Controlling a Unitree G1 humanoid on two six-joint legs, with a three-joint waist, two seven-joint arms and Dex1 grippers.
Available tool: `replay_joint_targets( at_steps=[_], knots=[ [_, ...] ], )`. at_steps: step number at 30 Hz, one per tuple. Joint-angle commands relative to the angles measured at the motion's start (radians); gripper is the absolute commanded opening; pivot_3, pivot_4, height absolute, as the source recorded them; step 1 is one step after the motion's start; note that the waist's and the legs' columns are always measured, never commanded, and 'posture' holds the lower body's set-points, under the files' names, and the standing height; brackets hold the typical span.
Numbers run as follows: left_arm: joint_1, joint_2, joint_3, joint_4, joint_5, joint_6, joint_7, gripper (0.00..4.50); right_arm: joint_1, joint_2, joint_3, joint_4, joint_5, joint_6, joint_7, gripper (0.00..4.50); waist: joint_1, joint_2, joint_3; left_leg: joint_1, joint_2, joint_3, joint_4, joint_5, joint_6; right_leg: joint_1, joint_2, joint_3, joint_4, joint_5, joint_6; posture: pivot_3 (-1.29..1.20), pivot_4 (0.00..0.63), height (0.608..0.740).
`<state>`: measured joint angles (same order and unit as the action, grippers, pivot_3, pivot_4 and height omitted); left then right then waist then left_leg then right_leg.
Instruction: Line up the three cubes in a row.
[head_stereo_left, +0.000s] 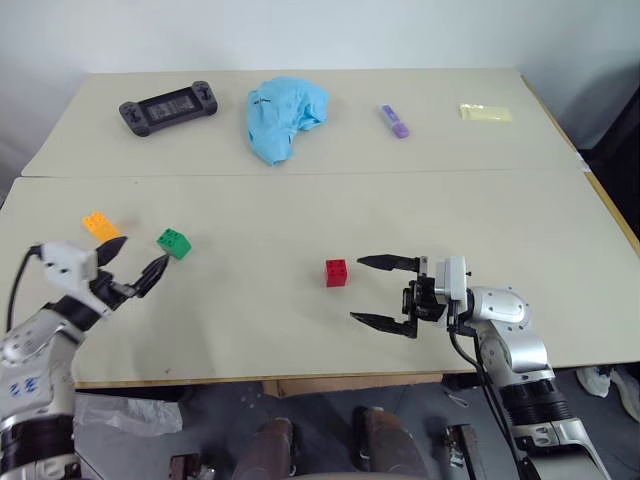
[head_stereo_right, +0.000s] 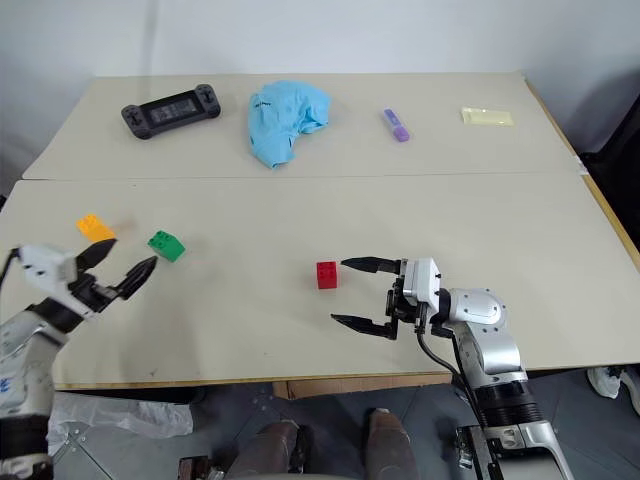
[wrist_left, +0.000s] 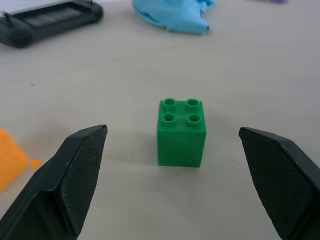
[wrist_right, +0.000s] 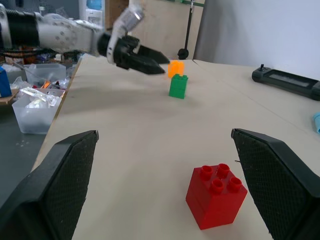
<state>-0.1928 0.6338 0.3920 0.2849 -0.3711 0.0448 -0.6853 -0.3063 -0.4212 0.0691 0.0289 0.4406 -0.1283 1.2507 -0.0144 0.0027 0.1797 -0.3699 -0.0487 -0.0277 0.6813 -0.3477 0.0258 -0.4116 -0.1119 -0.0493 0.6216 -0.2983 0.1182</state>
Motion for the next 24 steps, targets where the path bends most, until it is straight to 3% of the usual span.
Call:
replay_joint_targets(
  at_steps=[1, 11, 17, 20, 24],
  knots=[
    [-0.042, 0.011, 0.0, 0.067, 0.025, -0.041, 0.005, 4.5, 0.016, -0.013, -0.001, -0.055, 0.001, 0.012, -0.02, 4.47, 0.0, 0.0, 0.0, 0.0, 0.0, 0.0, 0.0, 0.0, 0.0, 0.0, 0.0, 0.0, 0.0, 0.0, 0.0, 0.0, 0.15, 0.74],
    [-0.122, 0.005, -0.044, 0.169, 0.025, -0.075, -0.087, 1.45, 0.084, -0.023, -0.016, -0.099, -0.027, -0.009, -0.077, 4.5, 0.013, 0.0, 0.0, 0.0, 0.0, 0.0, 0.002, 0.0, 0.0, 0.001, -0.001, -0.001, 0.001, 0.0, 0.0, 0.0, 0.15, 0.74],
    [-0.188, 0.031, -0.069, 0.068, -0.046, -0.065, -0.241, 1.44, 0.112, -0.043, -0.031, -0.124, -0.026, -0.015, -0.101, 4.5, 0.014, -0.001, 0.0, 0.0, 0.0, 0.0, 0.002, 0.0, 0.0, 0.001, -0.001, -0.001, 0.001, 0.0, 0.0, 0.0, 0.15, 0.74],
    [-0.246, 0.093, -0.185, -0.045, -0.053, -0.031, -0.448, 1.44, 0.129, -0.076, -0.052, -0.127, -0.018, -0.014, -0.096, 4.5, 0.02, -0.002, 0.0, -0.001, -0.001, -0.002, 0.003, 0.0, 0.0, 0.002, -0.001, 0.0, 0.0, 0.0, 0.0, 0.0, 0.15, 0.74],
    [-0.367, 0.075, -0.38, -0.012, 0.001, -0.028, -0.664, 1.44, 0.177, -0.155, -0.063, -0.156, 0.017, 0.034, -0.038, 4.5, 0.019, 0.0, 0.0, -0.001, -0.003, -0.002, 0.002, 0.001, 0.001, 0.002, -0.002, 0.0, 0.0, 0.0, 0.0, 0.0, 0.15, 0.74]
  ],
)
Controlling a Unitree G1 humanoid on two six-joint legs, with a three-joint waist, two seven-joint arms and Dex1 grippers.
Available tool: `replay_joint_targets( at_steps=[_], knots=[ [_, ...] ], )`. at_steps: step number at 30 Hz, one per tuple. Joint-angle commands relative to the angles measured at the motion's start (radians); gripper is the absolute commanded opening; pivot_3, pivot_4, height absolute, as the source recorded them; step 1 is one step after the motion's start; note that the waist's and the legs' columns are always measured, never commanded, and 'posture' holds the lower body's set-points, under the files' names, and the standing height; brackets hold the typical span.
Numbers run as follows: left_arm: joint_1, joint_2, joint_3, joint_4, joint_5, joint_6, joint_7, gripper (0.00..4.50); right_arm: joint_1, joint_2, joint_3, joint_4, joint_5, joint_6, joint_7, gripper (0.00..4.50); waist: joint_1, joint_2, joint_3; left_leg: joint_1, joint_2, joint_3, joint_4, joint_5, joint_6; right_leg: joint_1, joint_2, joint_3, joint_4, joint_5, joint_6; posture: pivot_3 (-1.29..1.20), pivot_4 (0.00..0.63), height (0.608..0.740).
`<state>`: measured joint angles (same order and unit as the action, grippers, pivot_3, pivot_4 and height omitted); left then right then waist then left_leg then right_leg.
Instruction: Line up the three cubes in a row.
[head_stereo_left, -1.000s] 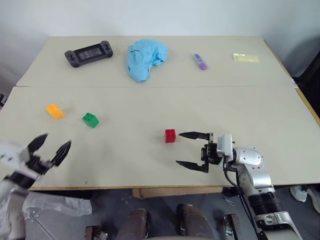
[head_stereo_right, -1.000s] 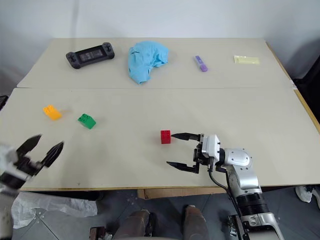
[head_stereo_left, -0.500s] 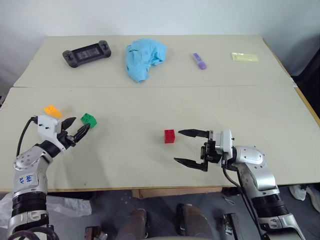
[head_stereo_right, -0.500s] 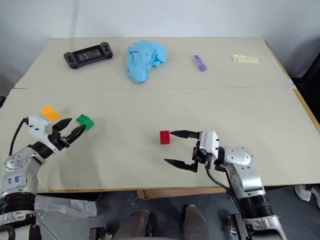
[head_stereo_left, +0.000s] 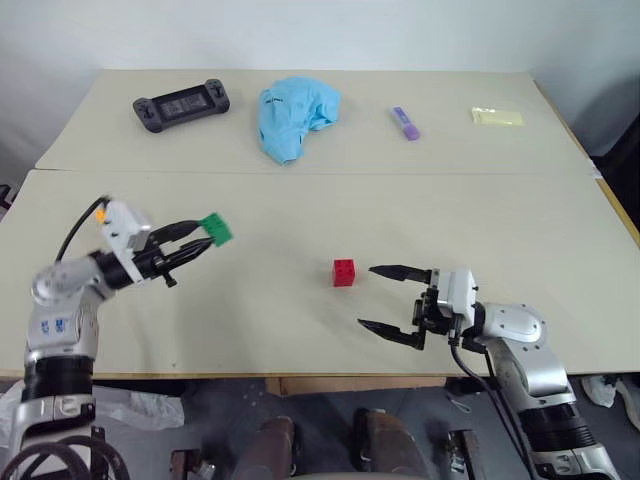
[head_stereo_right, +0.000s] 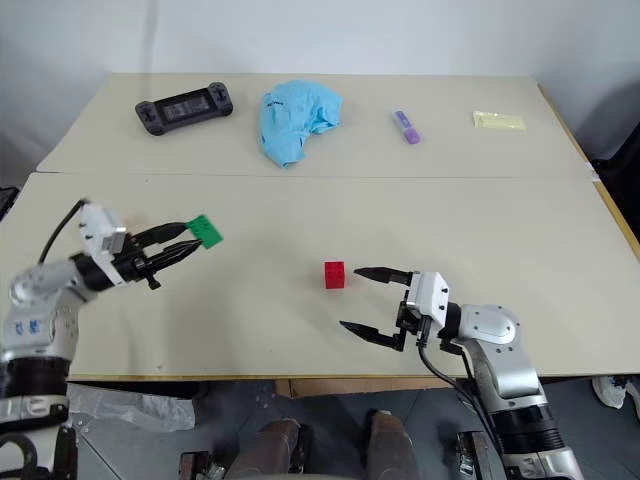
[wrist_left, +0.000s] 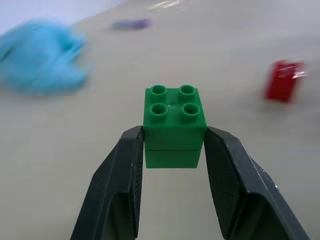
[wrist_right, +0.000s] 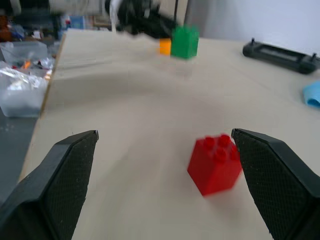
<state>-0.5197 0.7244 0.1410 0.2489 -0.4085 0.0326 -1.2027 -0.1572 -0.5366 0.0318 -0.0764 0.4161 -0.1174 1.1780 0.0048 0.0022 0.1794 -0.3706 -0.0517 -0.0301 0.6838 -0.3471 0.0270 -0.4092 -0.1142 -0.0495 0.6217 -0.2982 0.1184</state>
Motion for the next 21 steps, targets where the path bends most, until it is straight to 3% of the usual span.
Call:
replay_joint_targets(
  at_steps=[1, 12, 21],
  knots=[
    [-0.064, -0.03, -0.171, 0.071, 0.076, -0.062, -0.18, 1.44, 0.032, -0.05, -0.032, -0.053, 0.046, 0.027, 0.036, 4.5, -0.001, 0.0, 0.0, 0.0, 0.0, 0.0, 0.0, 0.0, 0.0, 0.0, 0.0, 0.0, 0.0, 0.0, 0.0, 0.0, 0.15, 0.74],
    [-0.257, -0.146, -0.239, 0.54, 0.196, -0.321, -0.248, 1.44, 0.077, -0.078, -0.111, -0.07, 0.034, 0.006, -0.012, 4.5, 0.001, -0.001, 0.001, 0.0, 0.003, 0.006, 0.0, 0.001, 0.0, -0.002, 0.007, 0.0, 0.001, 0.0, 0.001, 0.0, 0.15, 0.74],
    [-0.33, -0.179, -0.221, 0.698, 0.22, -0.403, -0.252, 1.44, 0.109, -0.07, -0.103, -0.095, 0.032, 0.0, -0.045, 4.5, 0.016, -0.002, 0.001, 0.0, 0.001, 0.006, 0.001, 0.002, 0.002, -0.002, 0.005, 0.0, 0.002, 0.001, 0.002, 0.0, 0.15, 0.74]
  ],
)
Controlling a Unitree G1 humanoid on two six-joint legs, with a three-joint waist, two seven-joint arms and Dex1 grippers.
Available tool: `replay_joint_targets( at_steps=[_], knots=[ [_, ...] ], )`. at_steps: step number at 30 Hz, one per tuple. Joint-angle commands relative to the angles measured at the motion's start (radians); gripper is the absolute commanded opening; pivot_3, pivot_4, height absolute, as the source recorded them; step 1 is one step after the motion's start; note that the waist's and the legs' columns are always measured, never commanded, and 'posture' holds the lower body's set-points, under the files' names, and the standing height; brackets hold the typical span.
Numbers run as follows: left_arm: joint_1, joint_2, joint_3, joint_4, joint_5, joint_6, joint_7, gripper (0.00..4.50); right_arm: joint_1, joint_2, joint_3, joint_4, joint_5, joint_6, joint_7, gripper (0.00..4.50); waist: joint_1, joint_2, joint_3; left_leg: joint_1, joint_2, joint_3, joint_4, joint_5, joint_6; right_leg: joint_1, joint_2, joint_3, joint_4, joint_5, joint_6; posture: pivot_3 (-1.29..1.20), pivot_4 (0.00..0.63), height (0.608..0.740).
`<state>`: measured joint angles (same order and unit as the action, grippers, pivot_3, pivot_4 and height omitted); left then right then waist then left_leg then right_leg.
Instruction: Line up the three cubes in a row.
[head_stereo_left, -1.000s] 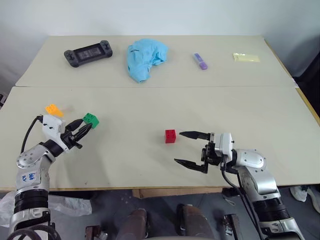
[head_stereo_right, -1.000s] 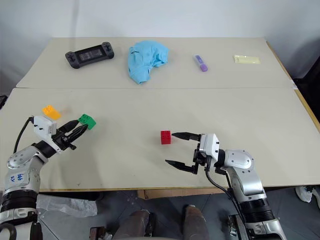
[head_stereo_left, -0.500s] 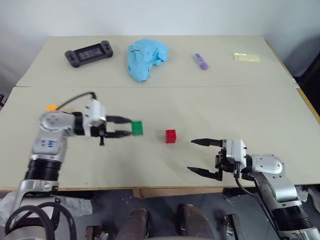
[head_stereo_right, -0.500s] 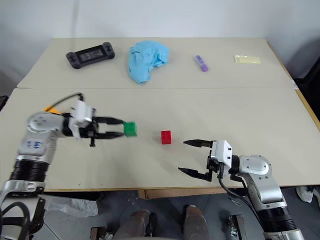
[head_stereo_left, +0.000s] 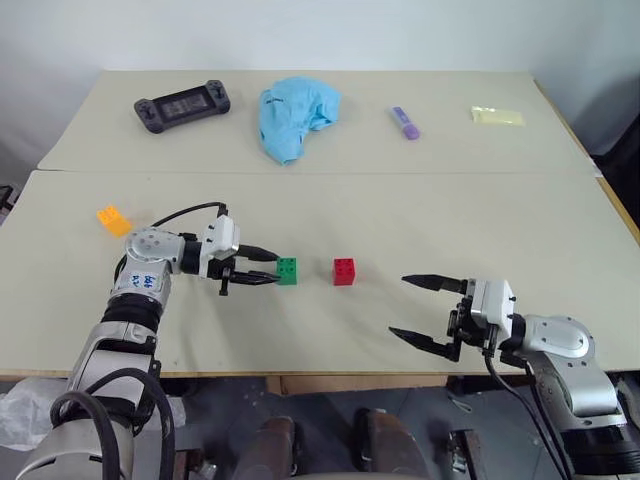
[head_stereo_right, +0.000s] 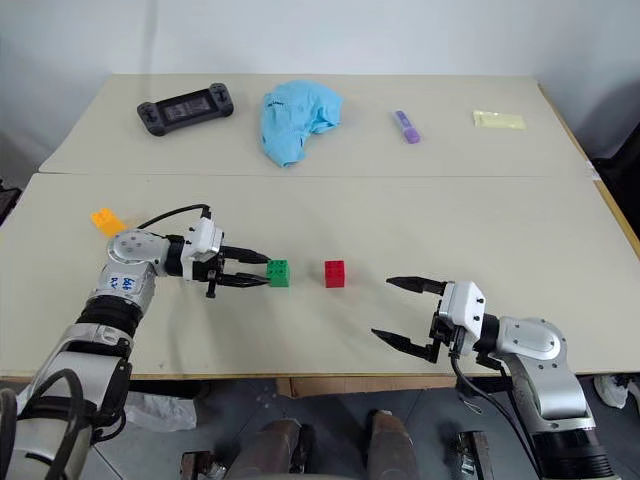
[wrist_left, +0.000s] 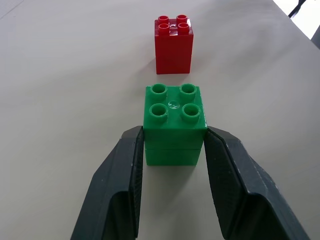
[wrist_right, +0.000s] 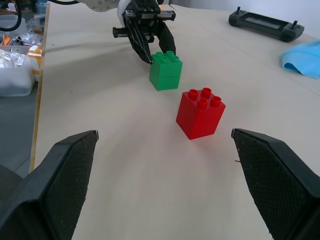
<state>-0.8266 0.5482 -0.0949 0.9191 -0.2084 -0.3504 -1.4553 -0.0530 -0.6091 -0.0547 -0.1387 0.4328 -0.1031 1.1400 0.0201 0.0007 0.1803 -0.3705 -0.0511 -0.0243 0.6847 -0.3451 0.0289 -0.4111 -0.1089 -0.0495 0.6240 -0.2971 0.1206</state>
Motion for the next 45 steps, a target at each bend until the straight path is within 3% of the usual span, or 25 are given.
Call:
replay_joint_targets(
  at_steps=[1, 5, 12, 19, 21, 23, 26, 33, 37, 45],
  knots=[
    [-0.032, -0.004, 0.014, 0.04, 0.022, -0.017, -0.005, 1.44, 0.002, 0.003, -0.014, -0.028, 0.015, -0.015, -0.007, 4.5, 0.002, 0.0, 0.0, 0.0, 0.0, 0.0, 0.0, 0.0, 0.0, 0.0, 0.0, 0.0, 0.0, 0.0, 0.0, 0.0, 0.15, 0.74],
    [-0.067, -0.008, 0.005, 0.08, 0.039, -0.015, -0.037, 1.44, -0.007, 0.002, -0.002, -0.018, 0.019, -0.011, 0.005, 4.5, 0.003, 0.0, 0.0, 0.0, -0.001, 0.0, 0.0, 0.0, 0.0, 0.0, 0.0, 0.0, 0.001, 0.0, 0.0, 0.0, 0.15, 0.74],
    [-0.028, 0.056, 0.071, -0.023, -0.01, 0.017, -0.046, 3.66, -0.04, 0.015, 0.023, 0.005, 0.021, -0.01, 0.03, 4.5, -0.002, 0.0, 0.0, 0.0, 0.0, 0.0, 0.0, 0.0, 0.0, -0.001, 0.0, 0.0, 0.001, 0.0, 0.0, 0.0, 0.15, 0.74],
    [0.262, 0.182, 0.238, -0.421, -0.127, 0.223, 0.095, 3.66, -0.101, 0.059, 0.043, 0.044, 0.038, -0.024, 0.056, 4.5, -0.024, 0.0, 0.0, 0.0, 0.001, -0.001, -0.001, 0.0, 0.0, -0.001, -0.004, 0.001, 0.0, 0.0, 0.0, 0.0, 0.15, 0.74],
    [0.389, 0.189, 0.341, -0.552, -0.171, 0.293, 0.22, 4.01, -0.141, 0.095, 0.04, 0.065, 0.057, -0.039, 0.056, 4.5, -0.027, 0.0, 0.0, 0.0, 0.001, -0.002, -0.001, 0.0, 0.0, -0.001, -0.005, 0.002, 0.0, 0.0, 0.0, 0.0, 0.15, 0.74],
    [0.566, 0.14, 0.525, -0.696, -0.215, 0.342, 0.428, 4.47, -0.2, 0.138, 0.056, 0.092, 0.06, -0.038, 0.051, 4.5, -0.034, 0.0, 0.0, 0.0, 0.002, -0.002, -0.001, 0.0, 0.0, 0.0, -0.005, 0.004, -0.001, 0.0, 0.0, 0.0, 0.15, 0.74],
    [0.798, -0.018, 0.777, -0.912, -0.263, 0.378, 0.75, 4.47, -0.284, 0.203, 0.089, 0.118, 0.058, -0.025, 0.04, 4.5, -0.046, 0.0, 0.0, 0.001, 0.003, -0.003, -0.002, -0.001, -0.002, 0.0, -0.005, 0.009, -0.002, 0.0, -0.001, 0.0, 0.15, 0.74],
    [1.071, -0.253, 0.966, -1.08, -0.298, 0.378, 1.057, 4.47, -0.34, 0.24, 0.143, 0.097, 0.052, 0.017, 0.045, 4.5, -0.006, -0.003, -0.001, 0.001, 0.002, -0.006, -0.001, -0.001, -0.002, 0.003, -0.006, 0.006, -0.004, -0.001, -0.002, 0.0, 0.15, 0.74],
    [1.118, -0.323, 1.004, -1.093, -0.319, 0.36, 1.157, 4.47, -0.357, 0.245, 0.152, 0.103, 0.051, 0.026, 0.047, 4.5, 0.004, -0.005, -0.001, 0.002, 0.001, -0.006, -0.001, -0.001, -0.002, 0.003, -0.006, 0.007, -0.006, -0.001, -0.002, 0.0, 0.15, 0.74],
    [1.052, -0.33, 0.844, -1.19, -0.275, 0.469, 1.301, 4.47, -0.364, 0.254, 0.152, 0.113, 0.05, 0.025, 0.038, 4.5, 0.002, -0.005, -0.002, 0.001, 0.001, -0.006, -0.001, -0.001, -0.002, 0.002, -0.006, 0.007, -0.005, -0.001, -0.002, 0.0, 0.15, 0.74]
  ],
)
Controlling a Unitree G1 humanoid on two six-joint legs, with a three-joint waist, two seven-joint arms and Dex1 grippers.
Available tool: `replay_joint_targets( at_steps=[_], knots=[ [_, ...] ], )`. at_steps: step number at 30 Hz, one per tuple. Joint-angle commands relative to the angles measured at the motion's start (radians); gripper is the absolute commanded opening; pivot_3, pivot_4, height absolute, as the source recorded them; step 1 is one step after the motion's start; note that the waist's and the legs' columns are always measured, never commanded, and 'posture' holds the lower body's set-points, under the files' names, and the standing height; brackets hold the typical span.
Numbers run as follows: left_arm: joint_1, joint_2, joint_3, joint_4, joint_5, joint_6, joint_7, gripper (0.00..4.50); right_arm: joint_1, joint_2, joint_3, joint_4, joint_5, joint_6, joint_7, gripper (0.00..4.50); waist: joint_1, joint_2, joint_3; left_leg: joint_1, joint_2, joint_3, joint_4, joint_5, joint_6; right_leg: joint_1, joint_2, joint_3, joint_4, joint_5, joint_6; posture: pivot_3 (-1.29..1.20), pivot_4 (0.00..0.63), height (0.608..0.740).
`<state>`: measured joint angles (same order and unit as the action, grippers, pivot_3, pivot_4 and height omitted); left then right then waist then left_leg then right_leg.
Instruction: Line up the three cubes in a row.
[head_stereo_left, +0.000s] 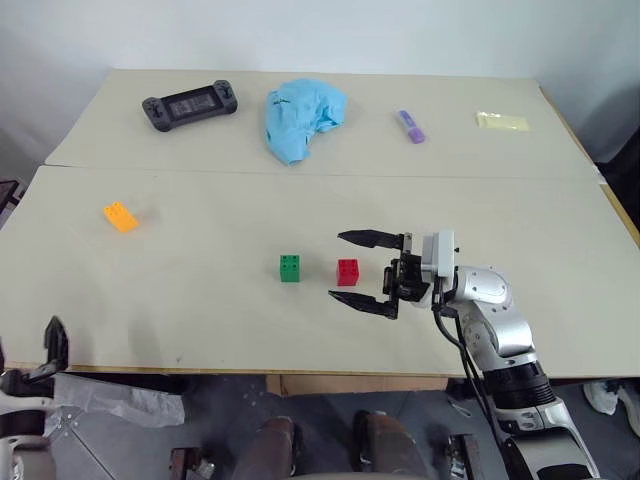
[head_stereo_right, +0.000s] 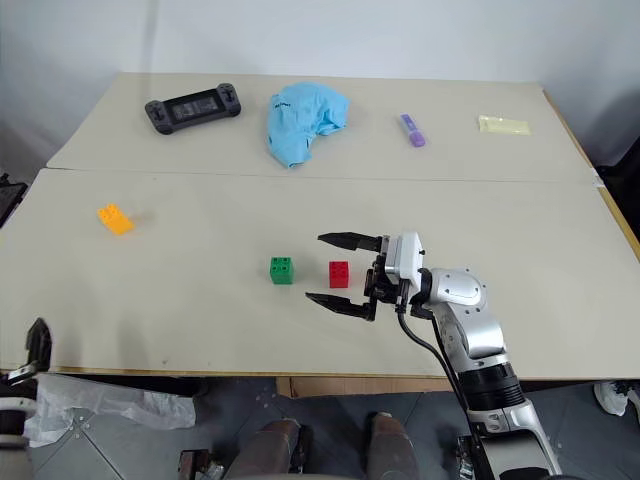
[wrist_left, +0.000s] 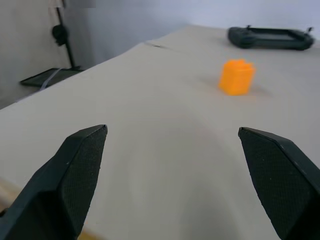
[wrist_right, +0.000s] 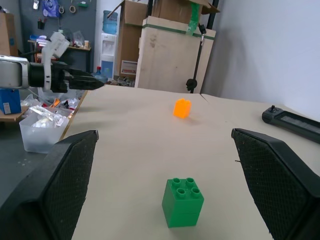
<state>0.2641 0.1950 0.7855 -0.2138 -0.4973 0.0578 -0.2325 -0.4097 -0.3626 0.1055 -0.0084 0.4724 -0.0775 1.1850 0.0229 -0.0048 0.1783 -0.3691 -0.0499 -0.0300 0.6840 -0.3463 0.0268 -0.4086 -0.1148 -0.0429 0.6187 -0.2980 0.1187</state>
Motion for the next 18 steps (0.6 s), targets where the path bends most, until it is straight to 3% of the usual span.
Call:
replay_joint_targets(
  at_steps=[1, 8, 13, 18],
  knots=[
    [-0.083, 0.038, -0.058, -0.063, 0.005, 0.117, 0.12, 4.47, -0.008, 0.009, -0.008, -0.018, 0.008, -0.001, -0.011, 4.5, -0.002, 0.0, 0.0, 0.0, 0.0, 0.0, 0.0, 0.0, 0.0, 0.0, 0.0, 0.0, 0.0, 0.0, 0.0, 0.0, 0.15, 0.74],
    [-0.417, 0.104, -0.136, 0.052, 0.097, 0.281, 0.387, 4.47, -0.004, 0.029, -0.008, -0.017, -0.017, -0.031, -0.047, 4.5, -0.002, -0.001, -0.001, -0.001, 0.0, 0.0, 0.0, 0.001, -0.001, -0.002, 0.002, -0.001, 0.005, 0.0, 0.0, 0.0, 0.15, 0.74],
    [-0.696, 0.137, -0.246, 0.35, 0.208, 0.184, 0.419, 4.47, 0.003, 0.038, 0.008, -0.033, -0.022, -0.022, -0.053, 4.5, 0.0, -0.001, -0.001, -0.001, -0.002, 0.001, 0.0, 0.001, -0.001, -0.003, 0.004, -0.009, 0.007, 0.0, 0.0, 0.0, 0.15, 0.74],
    [-0.862, 0.144, -0.226, 0.574, 0.239, 0.124, 0.542, 4.47, 0.01, 0.036, 0.013, -0.051, -0.026, -0.014, -0.056, 4.5, -0.012, -0.002, -0.001, -0.001, -0.004, 0.001, 0.0, 0.001, -0.001, -0.003, 0.004, -0.009, 0.007, 0.0, 0.001, 0.0, 0.15, 0.74]
  ],
)
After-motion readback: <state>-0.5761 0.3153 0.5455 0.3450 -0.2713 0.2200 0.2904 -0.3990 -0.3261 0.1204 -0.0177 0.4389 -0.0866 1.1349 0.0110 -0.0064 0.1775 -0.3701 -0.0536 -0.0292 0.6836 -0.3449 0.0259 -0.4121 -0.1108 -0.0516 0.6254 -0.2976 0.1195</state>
